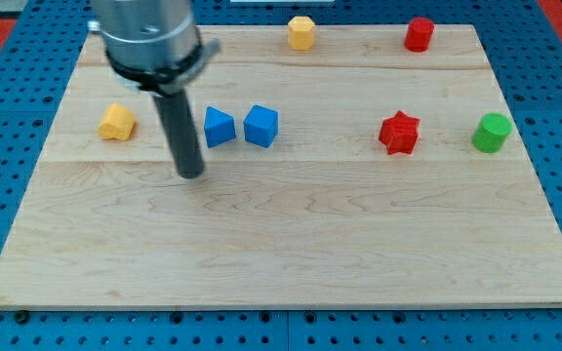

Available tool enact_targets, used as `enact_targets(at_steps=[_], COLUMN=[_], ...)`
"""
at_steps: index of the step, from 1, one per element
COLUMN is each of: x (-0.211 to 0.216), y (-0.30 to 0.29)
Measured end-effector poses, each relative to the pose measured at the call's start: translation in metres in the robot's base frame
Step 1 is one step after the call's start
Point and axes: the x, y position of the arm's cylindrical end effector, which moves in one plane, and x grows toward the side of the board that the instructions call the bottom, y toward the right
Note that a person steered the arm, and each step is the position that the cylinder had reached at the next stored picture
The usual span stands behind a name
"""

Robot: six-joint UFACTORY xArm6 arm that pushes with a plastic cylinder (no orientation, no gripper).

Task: Push blue blocks towards center left of the board

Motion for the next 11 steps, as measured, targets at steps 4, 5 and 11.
enact_targets(at_steps=[4, 5, 11], x=[0.003, -0.009, -0.091], y=[0.021, 0.069, 0.03])
